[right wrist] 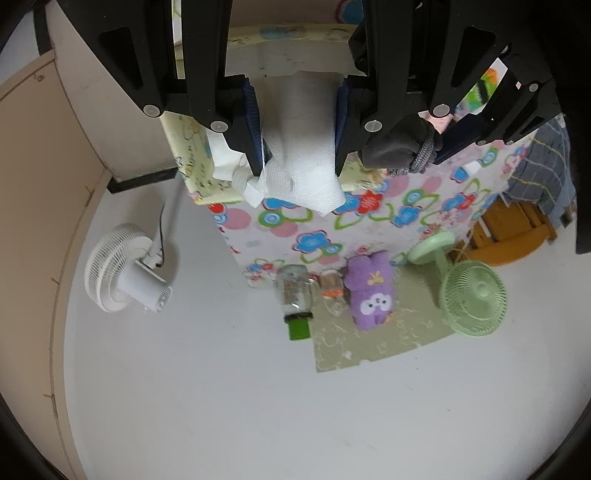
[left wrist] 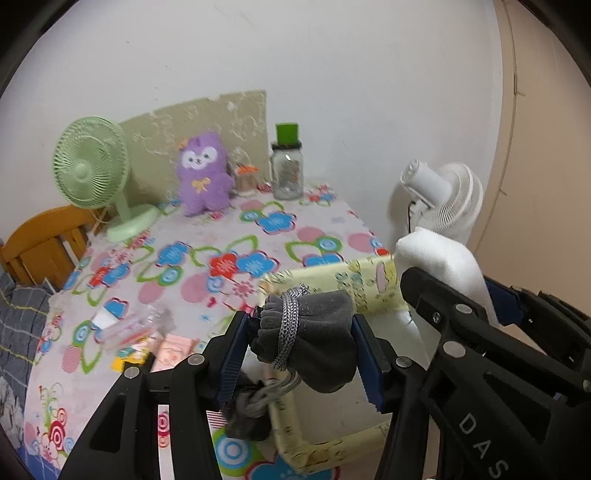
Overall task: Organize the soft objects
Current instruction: 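Carry the white pad and grey sock over the yellow fabric basket with both tools, then open both tools to drop the pad and sock into the basket, then move both open tools back toward the remaining items on the table, then grasp the black plastic bag with the right tool while the left tool grasps the green tissue package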
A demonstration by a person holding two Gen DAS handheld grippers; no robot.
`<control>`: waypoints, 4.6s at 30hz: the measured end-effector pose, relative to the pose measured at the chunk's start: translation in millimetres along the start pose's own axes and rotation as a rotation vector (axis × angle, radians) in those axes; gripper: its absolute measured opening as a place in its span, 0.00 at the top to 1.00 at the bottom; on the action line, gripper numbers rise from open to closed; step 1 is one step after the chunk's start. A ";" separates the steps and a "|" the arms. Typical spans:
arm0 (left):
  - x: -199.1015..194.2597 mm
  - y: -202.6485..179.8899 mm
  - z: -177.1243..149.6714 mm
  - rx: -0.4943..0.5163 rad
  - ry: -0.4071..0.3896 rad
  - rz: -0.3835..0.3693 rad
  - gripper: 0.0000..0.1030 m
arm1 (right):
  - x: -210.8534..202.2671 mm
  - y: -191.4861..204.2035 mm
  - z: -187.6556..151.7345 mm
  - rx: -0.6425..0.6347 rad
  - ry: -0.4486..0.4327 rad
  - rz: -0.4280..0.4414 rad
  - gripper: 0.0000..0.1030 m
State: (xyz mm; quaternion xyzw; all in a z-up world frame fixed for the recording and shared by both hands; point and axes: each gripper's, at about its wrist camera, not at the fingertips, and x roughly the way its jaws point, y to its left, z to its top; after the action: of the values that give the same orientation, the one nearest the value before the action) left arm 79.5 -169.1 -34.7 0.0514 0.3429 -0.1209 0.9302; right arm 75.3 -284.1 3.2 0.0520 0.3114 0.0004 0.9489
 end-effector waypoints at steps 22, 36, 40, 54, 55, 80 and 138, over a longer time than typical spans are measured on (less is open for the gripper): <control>40.0 -21.5 -3.6 0.046 0.102 -0.060 0.22 | 42.0 -30.5 -10.1 0.059 0.093 -0.045 0.54; 17.7 -24.8 -4.6 0.078 0.088 -0.001 0.07 | 22.3 -28.9 -9.3 0.071 0.042 -0.070 0.17; 6.9 -20.4 -4.4 0.080 0.069 0.015 0.07 | 10.9 -24.7 -8.4 0.074 0.016 -0.069 0.11; -36.7 0.0 -3.5 0.085 -0.019 0.042 0.00 | -30.9 4.6 -5.3 0.066 -0.072 -0.092 0.03; -39.9 2.3 -4.1 0.085 -0.025 0.045 0.00 | -33.5 7.2 -5.6 0.069 -0.079 -0.093 0.02; -88.2 81.2 -30.1 0.019 -0.121 0.063 0.00 | -69.7 94.8 -19.6 -0.014 -0.151 -0.079 0.01; 38.0 193.8 -102.1 -0.127 0.162 0.120 0.05 | 112.7 172.2 -83.9 -0.083 0.220 -0.051 0.39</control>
State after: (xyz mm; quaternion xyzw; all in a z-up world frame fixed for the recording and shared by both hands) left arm 94.0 29.0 -134.5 0.0222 0.4203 -0.0386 0.9063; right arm 122.0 -100.9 -113.6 0.0046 0.4147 -0.0051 0.9100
